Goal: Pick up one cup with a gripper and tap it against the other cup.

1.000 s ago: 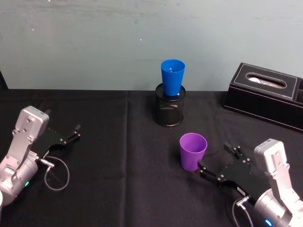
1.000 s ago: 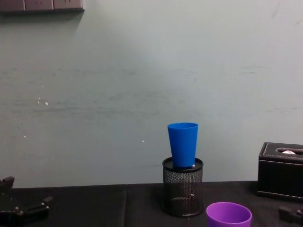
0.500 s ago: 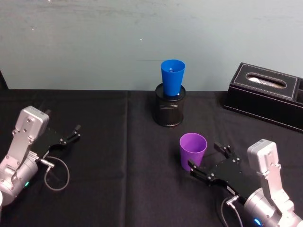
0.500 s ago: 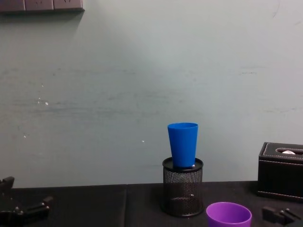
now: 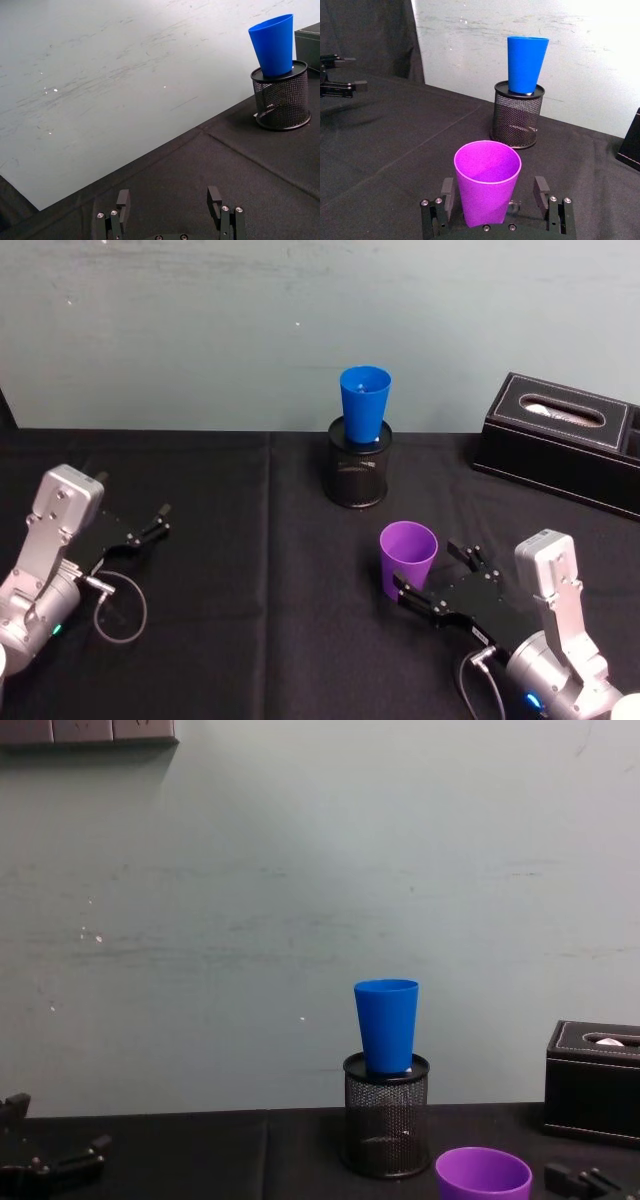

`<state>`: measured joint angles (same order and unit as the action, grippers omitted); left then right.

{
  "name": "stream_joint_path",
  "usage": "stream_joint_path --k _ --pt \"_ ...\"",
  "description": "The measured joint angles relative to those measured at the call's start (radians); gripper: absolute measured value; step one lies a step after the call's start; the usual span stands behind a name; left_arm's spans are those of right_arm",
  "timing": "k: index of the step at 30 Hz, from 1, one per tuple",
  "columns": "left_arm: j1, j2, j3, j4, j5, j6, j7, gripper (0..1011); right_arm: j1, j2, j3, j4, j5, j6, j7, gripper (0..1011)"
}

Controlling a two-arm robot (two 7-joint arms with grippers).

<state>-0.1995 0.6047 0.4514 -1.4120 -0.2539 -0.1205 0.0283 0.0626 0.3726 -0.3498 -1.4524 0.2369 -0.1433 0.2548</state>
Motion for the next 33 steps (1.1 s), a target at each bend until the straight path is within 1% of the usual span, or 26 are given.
stream_joint_path --k 15,21,33 --pt "0.000 0.000 0.000 0.000 0.000 0.000 0.000 1011 0.041 -0.047 0.017 0.057 -0.016 -0.002 0.043 1003" --pt "0.000 0.000 0.000 0.000 0.000 0.000 0.000 1011 0.068 -0.075 0.018 0.096 -0.027 -0.003 0.062 1003" --pt "0.000 0.000 0.000 0.000 0.000 0.000 0.000 1011 0.095 -0.099 0.023 0.144 -0.045 -0.007 0.093 1003"
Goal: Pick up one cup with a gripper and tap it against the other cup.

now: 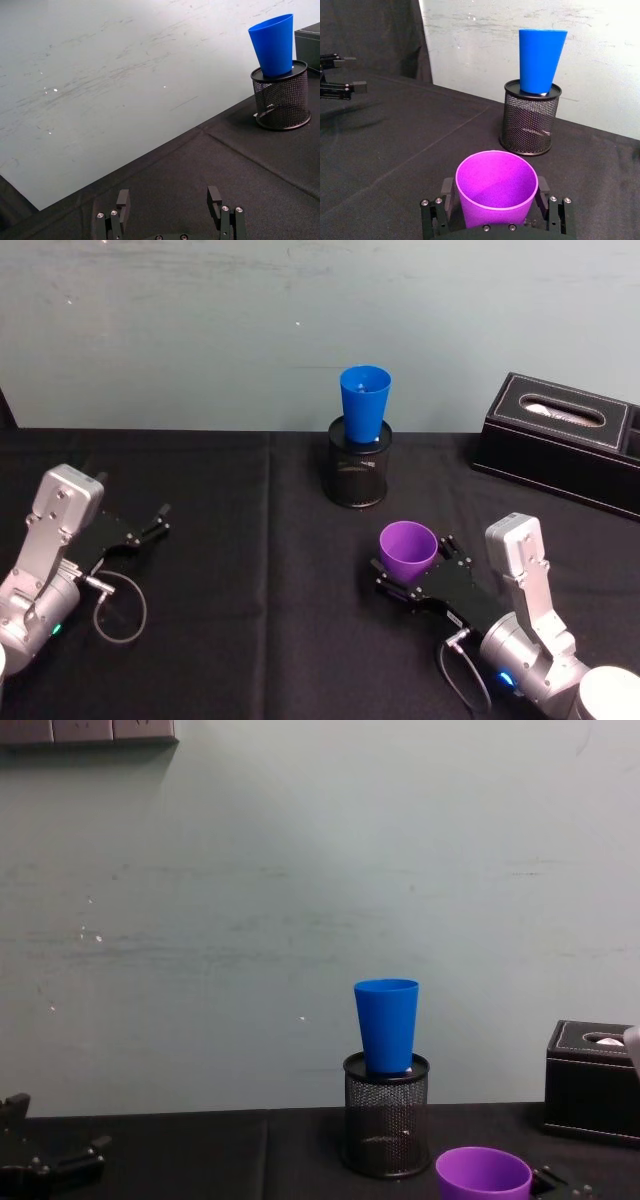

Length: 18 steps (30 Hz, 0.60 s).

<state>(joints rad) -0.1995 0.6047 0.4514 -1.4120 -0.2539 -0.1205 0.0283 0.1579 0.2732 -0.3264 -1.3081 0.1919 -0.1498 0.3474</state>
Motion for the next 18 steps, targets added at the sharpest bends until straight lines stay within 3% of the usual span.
stream_joint_path --k 13,18 --pt "0.000 0.000 0.000 0.000 0.000 0.000 0.000 1011 -0.002 0.002 -0.001 -0.005 0.000 0.000 -0.002 1003" --pt "0.000 0.000 0.000 0.000 0.000 0.000 0.000 1011 -0.003 0.002 -0.001 -0.006 0.000 0.000 -0.004 928"
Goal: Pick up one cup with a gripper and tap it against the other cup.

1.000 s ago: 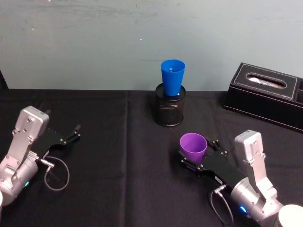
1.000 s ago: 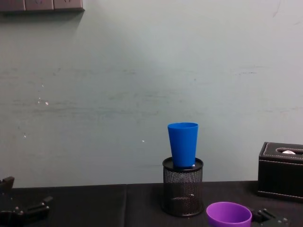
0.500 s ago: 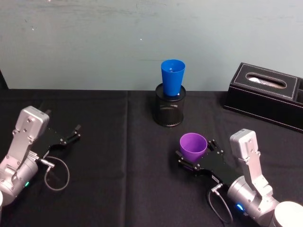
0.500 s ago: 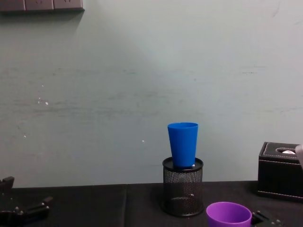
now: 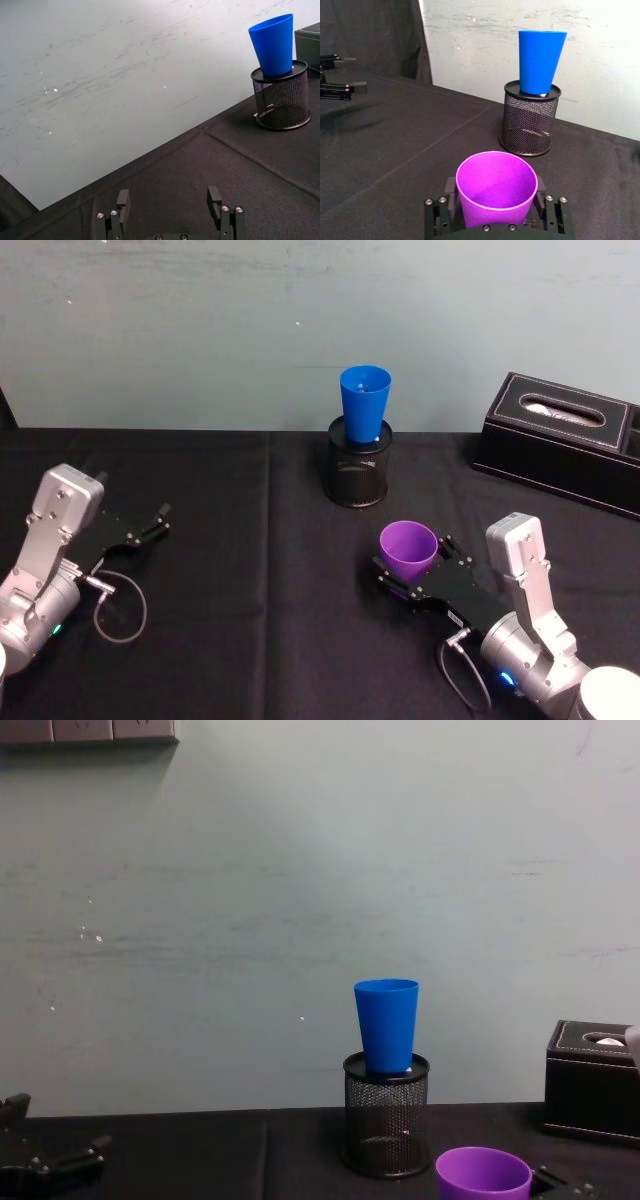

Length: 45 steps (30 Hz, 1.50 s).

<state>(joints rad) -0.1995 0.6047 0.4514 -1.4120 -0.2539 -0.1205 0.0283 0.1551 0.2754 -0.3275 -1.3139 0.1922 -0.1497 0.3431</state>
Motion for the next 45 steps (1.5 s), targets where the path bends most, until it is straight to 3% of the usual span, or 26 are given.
stream_joint_path --k 6,12,45 --pt "0.000 0.000 0.000 0.000 0.000 0.000 0.000 1011 -0.001 0.000 0.000 -0.001 0.000 0.000 -0.001 778" --pt "0.000 0.000 0.000 0.000 0.000 0.000 0.000 1012 -0.001 0.001 0.000 -0.002 0.001 0.001 -0.001 741" --pt "0.000 0.000 0.000 0.000 0.000 0.000 0.000 1012 -0.005 -0.003 0.010 -0.009 -0.004 0.004 -0.002 729"
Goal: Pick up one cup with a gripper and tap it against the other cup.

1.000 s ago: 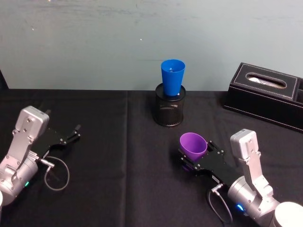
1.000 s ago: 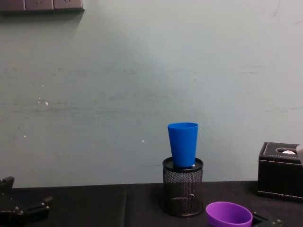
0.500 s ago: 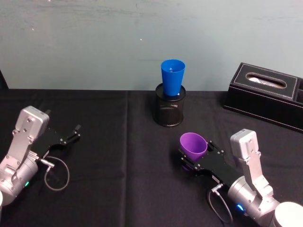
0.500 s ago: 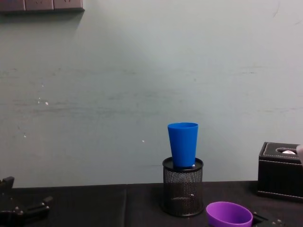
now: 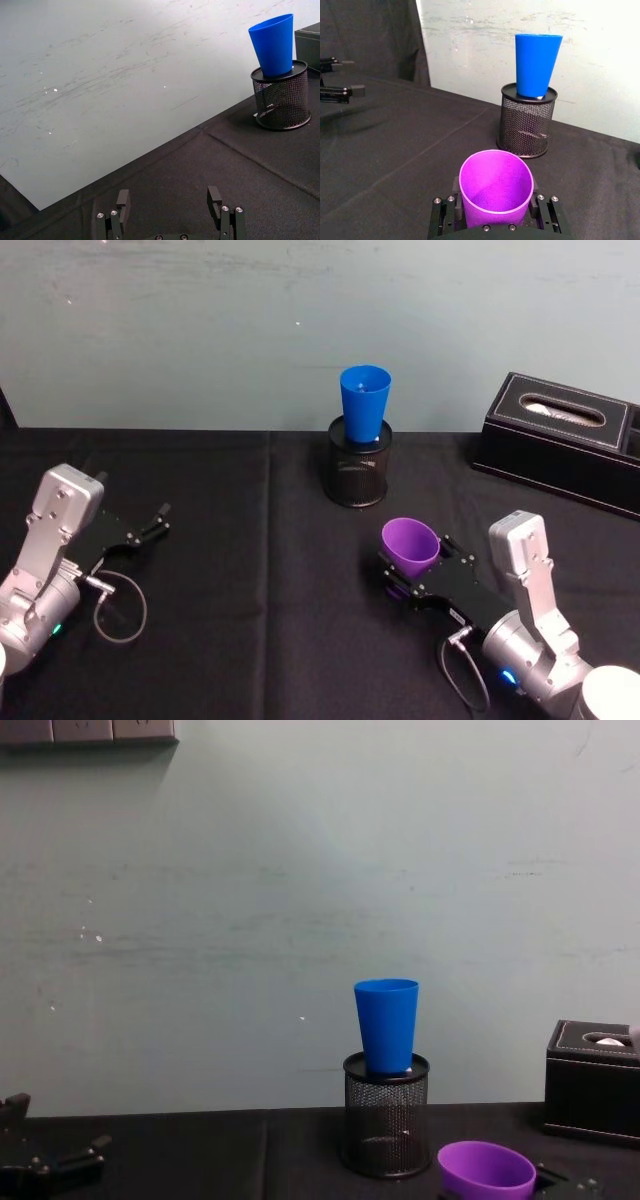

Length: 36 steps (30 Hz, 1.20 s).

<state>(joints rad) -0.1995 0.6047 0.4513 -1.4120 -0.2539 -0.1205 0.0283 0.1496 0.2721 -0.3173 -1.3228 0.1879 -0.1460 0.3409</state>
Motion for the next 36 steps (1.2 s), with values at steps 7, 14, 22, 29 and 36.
stream_joint_path --k 7,14,22,29,36 --pt "0.000 0.000 0.000 0.000 0.000 0.000 0.000 1011 -0.011 0.001 0.013 -0.040 0.002 0.010 0.000 729" --pt "0.000 0.000 0.000 0.000 0.000 0.000 0.000 1011 -0.023 0.008 0.023 -0.083 -0.025 -0.015 -0.019 729" --pt "0.000 0.000 0.000 0.000 0.000 0.000 0.000 1011 -0.042 0.000 0.049 -0.126 -0.030 -0.035 -0.040 729" --pt "0.000 0.000 0.000 0.000 0.000 0.000 0.000 1011 -0.057 -0.021 0.078 -0.162 -0.021 -0.018 -0.069 729" --pt "0.000 0.000 0.000 0.000 0.000 0.000 0.000 1011 -0.060 -0.032 0.088 -0.171 -0.024 -0.007 -0.083 729"
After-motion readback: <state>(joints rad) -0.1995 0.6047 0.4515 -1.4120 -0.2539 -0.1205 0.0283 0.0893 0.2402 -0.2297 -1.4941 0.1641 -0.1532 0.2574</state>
